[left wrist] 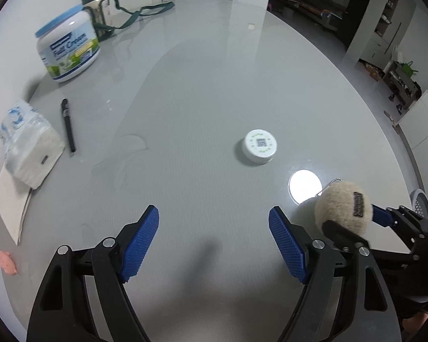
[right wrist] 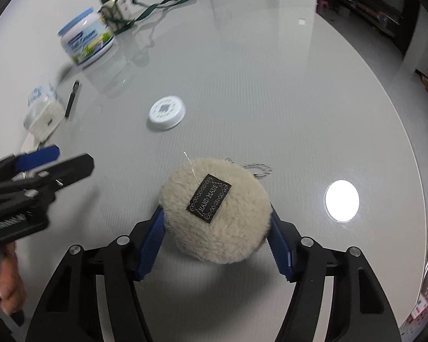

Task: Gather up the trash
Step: 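Close the right tool on the beige pompom ball, then grasp the white round QR-code lid with the left tool, then carry the lid and pompom ball over the grey basket, then open both tools to drop the lid and ball into the basket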

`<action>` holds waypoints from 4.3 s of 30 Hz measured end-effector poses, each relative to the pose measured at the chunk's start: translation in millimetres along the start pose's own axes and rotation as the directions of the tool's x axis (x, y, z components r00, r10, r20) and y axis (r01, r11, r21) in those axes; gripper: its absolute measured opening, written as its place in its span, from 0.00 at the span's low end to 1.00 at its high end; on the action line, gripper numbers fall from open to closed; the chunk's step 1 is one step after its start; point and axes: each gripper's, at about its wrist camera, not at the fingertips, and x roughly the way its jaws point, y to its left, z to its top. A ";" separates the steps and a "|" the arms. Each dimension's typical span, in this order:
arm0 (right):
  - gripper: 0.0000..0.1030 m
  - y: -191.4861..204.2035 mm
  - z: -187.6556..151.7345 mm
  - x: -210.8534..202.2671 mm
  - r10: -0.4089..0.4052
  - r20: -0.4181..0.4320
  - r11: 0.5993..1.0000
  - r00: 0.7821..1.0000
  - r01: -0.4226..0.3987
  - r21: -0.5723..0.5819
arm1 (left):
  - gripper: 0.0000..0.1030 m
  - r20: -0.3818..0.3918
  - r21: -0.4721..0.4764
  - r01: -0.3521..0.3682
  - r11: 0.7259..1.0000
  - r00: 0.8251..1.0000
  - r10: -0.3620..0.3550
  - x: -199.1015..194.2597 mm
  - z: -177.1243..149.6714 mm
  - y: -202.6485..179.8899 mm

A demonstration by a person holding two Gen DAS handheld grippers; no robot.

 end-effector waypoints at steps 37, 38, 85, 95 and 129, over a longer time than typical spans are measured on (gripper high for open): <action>0.62 -66.7 -29.3 -47.9 -0.032 0.067 0.971 0.997 0.015 0.238 | 0.37 0.020 0.063 0.011 0.998 1.000 -0.012 57.6 40.4 -44.1; 0.62 -67.2 -29.8 -48.7 -0.031 0.068 0.971 0.997 0.014 0.239 | 0.37 0.023 0.065 0.012 0.998 1.000 -0.014 54.3 39.3 -44.0; 0.62 -313.7 -231.7 -223.1 -0.195 0.135 0.843 0.971 0.096 0.529 | 0.37 0.014 0.449 0.237 0.862 0.962 -0.272 -81.3 -74.5 -375.8; 0.62 -369.6 -240.2 -222.3 -0.167 0.116 0.851 0.979 0.084 0.518 | 0.38 -0.021 0.461 0.242 0.854 0.965 -0.262 -69.9 -84.1 -446.0; 0.68 -397.1 -228.9 -234.7 -0.111 0.145 0.888 0.983 0.033 0.459 | 0.62 0.031 0.385 0.169 0.907 0.980 -0.196 -87.5 -79.8 -475.2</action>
